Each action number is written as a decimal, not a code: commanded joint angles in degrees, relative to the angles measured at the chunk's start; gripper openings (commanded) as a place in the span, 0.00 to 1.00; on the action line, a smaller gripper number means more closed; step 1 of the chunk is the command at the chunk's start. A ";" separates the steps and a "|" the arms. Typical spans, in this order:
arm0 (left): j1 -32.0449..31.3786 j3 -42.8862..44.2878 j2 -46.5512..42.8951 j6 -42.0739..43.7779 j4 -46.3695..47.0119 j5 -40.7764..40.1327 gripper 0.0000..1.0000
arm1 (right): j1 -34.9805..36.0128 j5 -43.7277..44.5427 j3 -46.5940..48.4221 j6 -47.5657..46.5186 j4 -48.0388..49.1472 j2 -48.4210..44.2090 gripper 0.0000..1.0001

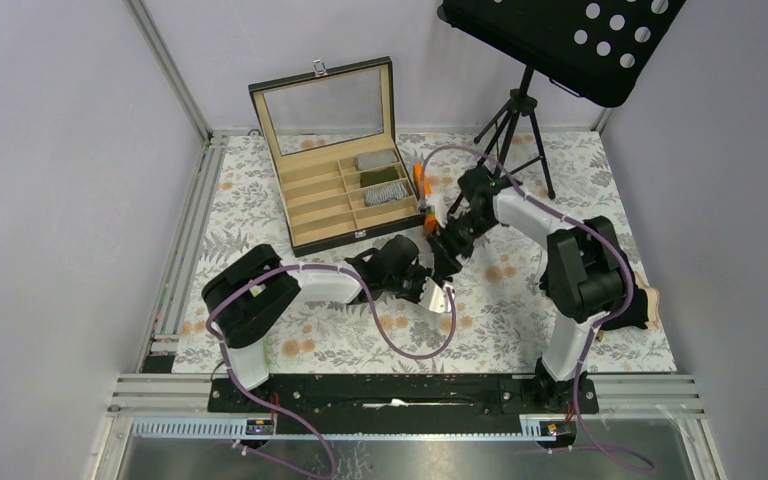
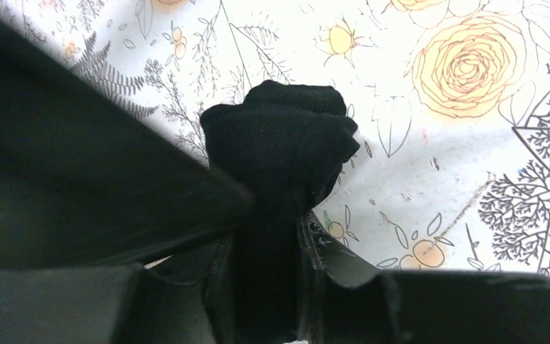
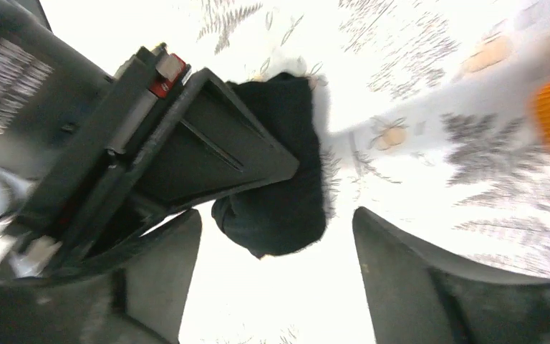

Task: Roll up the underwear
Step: Pick up the underwear from the center of the board, then place the underwear in the storage box.

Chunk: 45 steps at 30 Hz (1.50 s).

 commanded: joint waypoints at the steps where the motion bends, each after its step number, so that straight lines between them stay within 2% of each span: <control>1: -0.10 -0.19 -0.64 -1.12 -8.30 2.55 0.00 | -2.32 -2.94 13.63 1.19 -11.41 -1.74 0.95; 2: 0.13 0.14 -0.88 -1.67 -8.69 2.72 0.00 | -2.78 -3.20 15.88 1.44 -12.88 -2.03 0.99; 6: 1.48 2.86 -1.80 -4.81 -12.33 3.68 0.00 | -5.37 -2.72 24.05 2.26 -16.44 -4.45 0.99; 10: 4.36 10.52 -3.31 -10.83 -18.92 6.34 0.00 | -6.66 2.25 27.83 2.86 -17.51 -7.66 0.99; 13: 7.30 16.02 -4.81 -15.19 -22.70 8.72 0.00 | -7.08 7.70 25.58 5.80 -14.66 -11.22 0.99; 17: 12.00 20.31 -6.82 -16.80 -27.55 10.11 0.00 | -8.01 14.27 21.46 8.59 -12.36 -15.17 1.00; 23: 21.12 23.60 -9.20 -13.16 -30.81 7.22 0.00 | -8.68 14.14 16.27 7.63 -14.79 -19.61 0.99; 28: 27.61 24.72 -6.76 -11.56 -25.90 -0.77 0.00 | -8.66 14.35 14.16 7.44 -15.45 -21.22 0.99; 31: 29.45 27.23 -3.44 -11.45 -24.95 -1.25 0.00 | -8.65 14.55 13.77 7.61 -15.49 -21.26 0.99; 35: 29.48 27.50 0.32 -11.16 -20.71 -0.85 0.00 | -8.66 15.13 12.95 7.50 -15.43 -20.85 0.99; 41: 27.88 27.87 6.99 -15.91 -12.89 -4.42 0.00 | -8.66 15.85 11.82 7.23 -15.31 -20.33 0.99; 45: 26.73 26.26 8.37 -15.88 -11.57 -3.90 0.00 | -8.68 17.85 11.71 6.37 -14.84 -19.96 0.99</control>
